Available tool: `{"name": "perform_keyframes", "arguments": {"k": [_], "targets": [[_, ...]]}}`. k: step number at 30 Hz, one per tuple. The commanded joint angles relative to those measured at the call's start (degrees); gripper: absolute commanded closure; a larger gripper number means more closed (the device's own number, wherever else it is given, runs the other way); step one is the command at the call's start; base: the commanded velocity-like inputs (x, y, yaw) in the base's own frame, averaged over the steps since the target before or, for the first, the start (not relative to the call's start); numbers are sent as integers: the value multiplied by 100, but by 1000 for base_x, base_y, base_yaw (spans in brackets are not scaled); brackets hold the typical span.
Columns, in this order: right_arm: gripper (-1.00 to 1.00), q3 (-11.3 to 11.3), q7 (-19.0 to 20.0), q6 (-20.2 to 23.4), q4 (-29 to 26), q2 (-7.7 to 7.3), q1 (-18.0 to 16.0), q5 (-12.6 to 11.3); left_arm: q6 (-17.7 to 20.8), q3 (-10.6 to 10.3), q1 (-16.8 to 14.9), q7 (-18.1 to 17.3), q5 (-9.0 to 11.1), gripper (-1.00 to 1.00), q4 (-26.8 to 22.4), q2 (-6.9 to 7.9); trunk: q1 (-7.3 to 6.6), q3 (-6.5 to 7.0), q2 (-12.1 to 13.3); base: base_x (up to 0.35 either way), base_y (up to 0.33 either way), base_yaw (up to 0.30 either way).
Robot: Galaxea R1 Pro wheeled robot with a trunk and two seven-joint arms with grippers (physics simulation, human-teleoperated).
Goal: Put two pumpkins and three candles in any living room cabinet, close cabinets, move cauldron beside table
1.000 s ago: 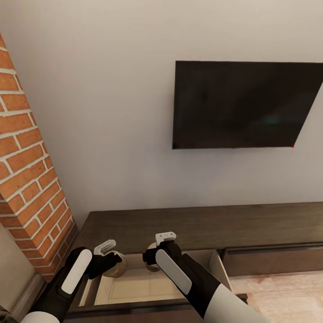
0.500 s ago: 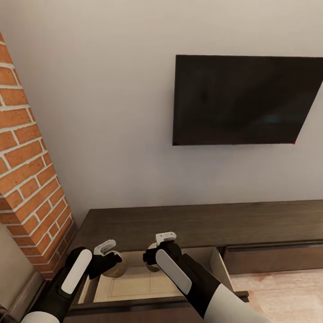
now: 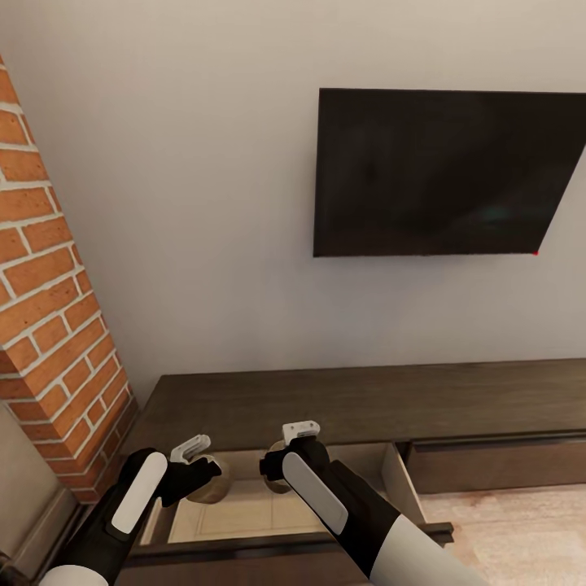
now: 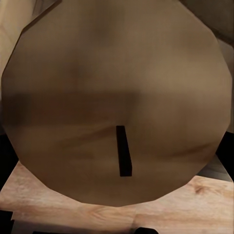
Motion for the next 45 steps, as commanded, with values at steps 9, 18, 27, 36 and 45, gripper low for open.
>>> {"name": "perform_keyframes", "arguments": {"k": [9, 18, 27, 36, 45], "targets": [[100, 10, -69, -25, -5, 0, -7, -75, 2, -16, -4, 60, 67, 100, -7, 6, 198, -168, -366, 0, 0, 0], [100, 10, -68, -22, -5, 0, -7, -75, 2, -22, -4, 60, 66, 100, -7, 5, 396, -329, -727, 0, 0, 0], [100, 10, -65, -21, -5, 0, -7, -75, 2, -24, -4, 60, 69, 100, -7, 5, 593, -491, -1088, 0, 0, 0], [100, 10, -65, -22, -5, 0, -7, -75, 2, -24, -4, 60, 69, 100, -7, 5, 791, -653, -1449, 0, 0, 0], [100, 10, -69, -19, -5, 0, -7, -75, 2, -23, -4, 60, 69, 100, -7, 5, 989, -814, -1810, 0, 0, 0]]}}
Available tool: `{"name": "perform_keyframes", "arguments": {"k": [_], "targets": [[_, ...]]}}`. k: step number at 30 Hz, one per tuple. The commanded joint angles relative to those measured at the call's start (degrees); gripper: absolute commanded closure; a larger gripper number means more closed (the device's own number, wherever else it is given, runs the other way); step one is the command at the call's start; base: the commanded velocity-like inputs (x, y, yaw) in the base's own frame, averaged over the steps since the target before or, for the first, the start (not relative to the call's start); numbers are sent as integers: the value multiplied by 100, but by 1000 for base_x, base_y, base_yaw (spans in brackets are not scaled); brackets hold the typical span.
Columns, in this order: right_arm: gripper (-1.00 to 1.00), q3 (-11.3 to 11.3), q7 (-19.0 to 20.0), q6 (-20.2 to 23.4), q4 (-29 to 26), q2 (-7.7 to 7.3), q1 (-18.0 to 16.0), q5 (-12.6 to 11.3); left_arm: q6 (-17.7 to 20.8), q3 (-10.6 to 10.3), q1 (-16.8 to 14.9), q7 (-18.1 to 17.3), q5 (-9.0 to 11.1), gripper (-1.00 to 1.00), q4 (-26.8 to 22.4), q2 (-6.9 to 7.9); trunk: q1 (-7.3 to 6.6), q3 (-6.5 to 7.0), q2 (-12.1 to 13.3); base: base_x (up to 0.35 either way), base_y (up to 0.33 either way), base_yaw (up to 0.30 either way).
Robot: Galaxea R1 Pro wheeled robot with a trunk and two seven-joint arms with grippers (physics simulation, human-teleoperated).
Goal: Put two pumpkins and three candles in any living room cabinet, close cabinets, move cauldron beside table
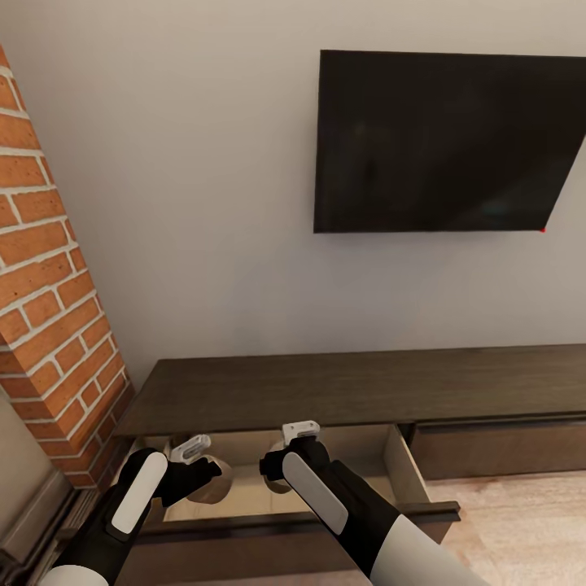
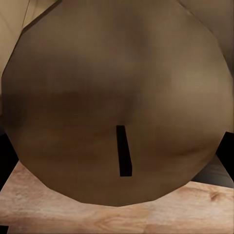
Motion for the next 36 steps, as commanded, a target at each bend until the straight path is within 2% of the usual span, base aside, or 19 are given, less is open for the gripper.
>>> {"name": "perform_keyframes", "arguments": {"k": [1, 4, 21, 36], "targets": [[100, 10, -64, -23, -5, 0, -7, -74, 1, -16, -4, 61, 64, 100, -7, 6, 22, -24, -45, 0, 0, 0], [100, 10, -65, -20, -5, 0, -7, -74, 1, -15, -4, 61, 64, 100, -7, 6, 88, -78, -165, 0, 0, 0], [100, 10, -62, -26, -5, 0, -7, -74, 7, -9, -4, 61, 64, 100, -48, 8, 88, -78, -165, 0, 0, 0], [100, 16, -59, -24, -5, 0, -7, -74, 18, -17, -4, 66, 64, 100, -64, 6, 88, -78, -165, 68, 0, 0]]}}
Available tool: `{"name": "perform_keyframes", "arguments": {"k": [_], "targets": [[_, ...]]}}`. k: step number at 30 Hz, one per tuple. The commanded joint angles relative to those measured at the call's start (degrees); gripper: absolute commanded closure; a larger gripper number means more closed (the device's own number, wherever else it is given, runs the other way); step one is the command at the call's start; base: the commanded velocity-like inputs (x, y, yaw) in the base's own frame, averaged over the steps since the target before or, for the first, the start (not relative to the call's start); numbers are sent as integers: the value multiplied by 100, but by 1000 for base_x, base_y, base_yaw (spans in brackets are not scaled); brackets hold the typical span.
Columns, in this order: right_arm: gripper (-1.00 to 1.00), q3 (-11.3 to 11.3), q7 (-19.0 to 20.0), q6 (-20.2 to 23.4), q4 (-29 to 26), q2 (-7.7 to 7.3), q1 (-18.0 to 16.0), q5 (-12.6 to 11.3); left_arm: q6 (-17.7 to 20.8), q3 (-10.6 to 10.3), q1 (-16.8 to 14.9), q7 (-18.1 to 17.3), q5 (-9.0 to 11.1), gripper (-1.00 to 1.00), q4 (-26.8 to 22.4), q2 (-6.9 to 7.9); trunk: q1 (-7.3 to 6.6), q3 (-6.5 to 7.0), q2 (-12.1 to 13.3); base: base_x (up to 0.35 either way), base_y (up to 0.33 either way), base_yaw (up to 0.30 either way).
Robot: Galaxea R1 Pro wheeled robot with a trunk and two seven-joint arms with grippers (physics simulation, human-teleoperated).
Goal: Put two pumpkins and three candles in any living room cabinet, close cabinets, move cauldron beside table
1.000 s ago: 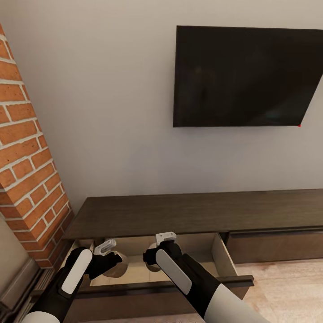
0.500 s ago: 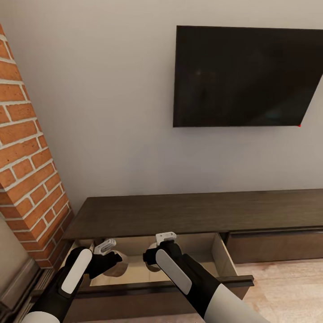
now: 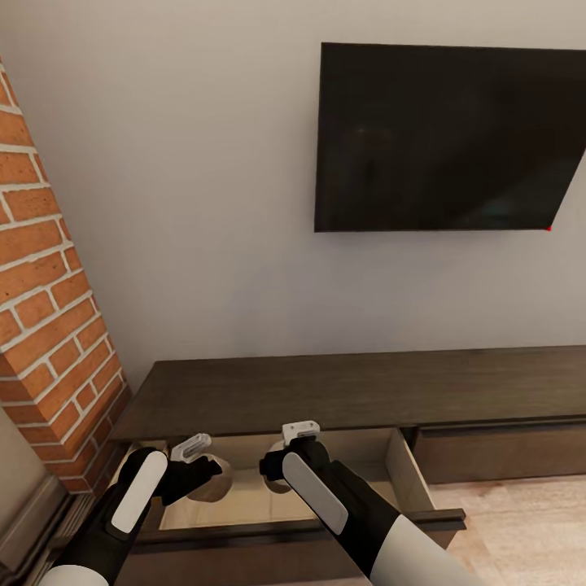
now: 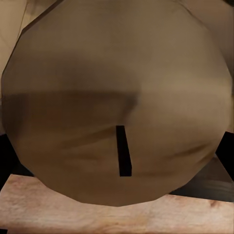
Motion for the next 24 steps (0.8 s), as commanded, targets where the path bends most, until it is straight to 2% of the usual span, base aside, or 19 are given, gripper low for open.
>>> {"name": "perform_keyframes", "arguments": {"k": [1, 6, 13, 24], "targets": [[100, 11, -67, -17, -5, 0, -6, -77, 4, -16, -3, 63, 60, 100, -5, 6, 0, -6, -3, 78, 0, 0], [100, 12, -66, -17, -5, 0, -6, -77, 4, -16, -3, 58, 60, 100, 4, 6, 0, -6, -3, 166, 12, 0], [100, 13, -67, -17, -5, 0, -6, -77, 3, -16, -3, 63, 60, 100, -18, 6, 0, -6, -3, 23, 1, 0], [100, 13, -64, -18, -11, 0, -6, -79, 5, -16, -3, 61, 60, 100, -12, 6, 241, -203, -444, 1, 0, 0]]}}
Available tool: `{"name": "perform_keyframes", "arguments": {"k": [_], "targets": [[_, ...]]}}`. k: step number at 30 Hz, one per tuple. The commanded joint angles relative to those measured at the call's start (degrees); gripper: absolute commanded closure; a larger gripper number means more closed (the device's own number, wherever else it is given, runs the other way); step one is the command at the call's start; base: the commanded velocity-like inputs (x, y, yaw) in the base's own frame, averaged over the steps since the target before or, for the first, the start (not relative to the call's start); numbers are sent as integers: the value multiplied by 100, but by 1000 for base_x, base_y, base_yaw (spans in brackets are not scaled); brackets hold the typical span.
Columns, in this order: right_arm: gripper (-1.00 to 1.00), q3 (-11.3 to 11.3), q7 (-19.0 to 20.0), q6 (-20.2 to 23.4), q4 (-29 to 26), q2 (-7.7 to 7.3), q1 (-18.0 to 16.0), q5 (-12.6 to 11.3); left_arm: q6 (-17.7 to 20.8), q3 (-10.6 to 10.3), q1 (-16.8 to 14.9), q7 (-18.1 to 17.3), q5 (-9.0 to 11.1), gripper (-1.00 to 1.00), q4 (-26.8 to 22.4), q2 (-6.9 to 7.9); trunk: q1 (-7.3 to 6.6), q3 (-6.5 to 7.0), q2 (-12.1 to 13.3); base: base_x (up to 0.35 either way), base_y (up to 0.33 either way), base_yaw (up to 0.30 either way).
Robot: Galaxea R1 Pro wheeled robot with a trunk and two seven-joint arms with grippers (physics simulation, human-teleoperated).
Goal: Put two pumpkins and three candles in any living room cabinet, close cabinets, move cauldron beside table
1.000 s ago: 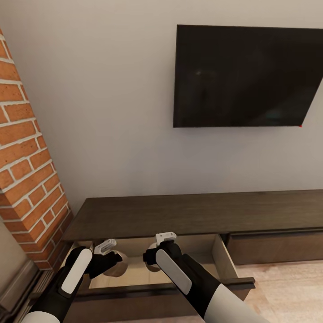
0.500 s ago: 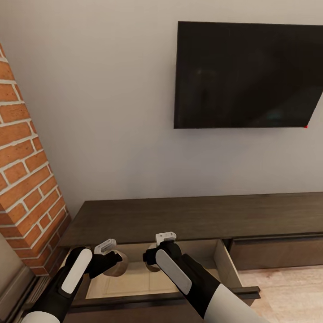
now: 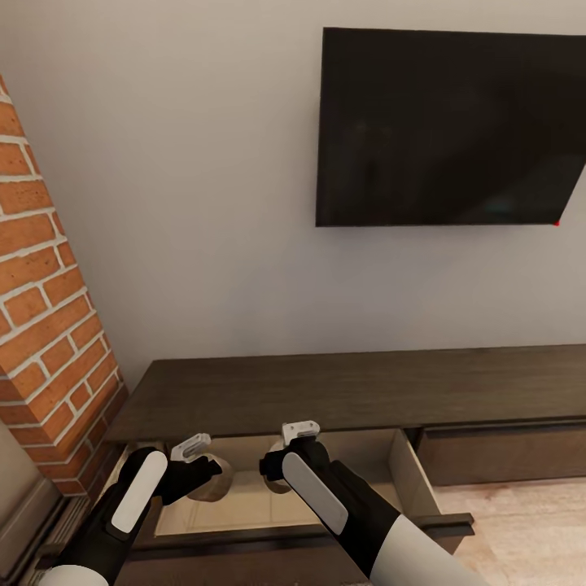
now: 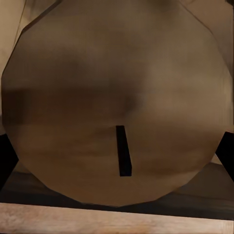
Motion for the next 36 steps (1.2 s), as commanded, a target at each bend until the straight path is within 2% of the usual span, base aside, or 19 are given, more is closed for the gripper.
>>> {"name": "perform_keyframes", "arguments": {"k": [1, 16, 36], "targets": [[100, 10, -65, -20, -6, 0, -7, -74, 1, -16, -4, 61, 62, 100, -6, 6, 22, -24, -45, 0, 0, 0], [100, 12, -65, -21, -12, 0, -7, -73, -4, -16, -4, 55, 62, 100, 4, 6, 351, -293, -646, 0, 0, 0], [100, 19, -65, -21, -14, 0, -7, -73, -6, -16, -4, 58, 62, 100, 1, 7, 351, -293, -646, 49, 19, 0]]}}
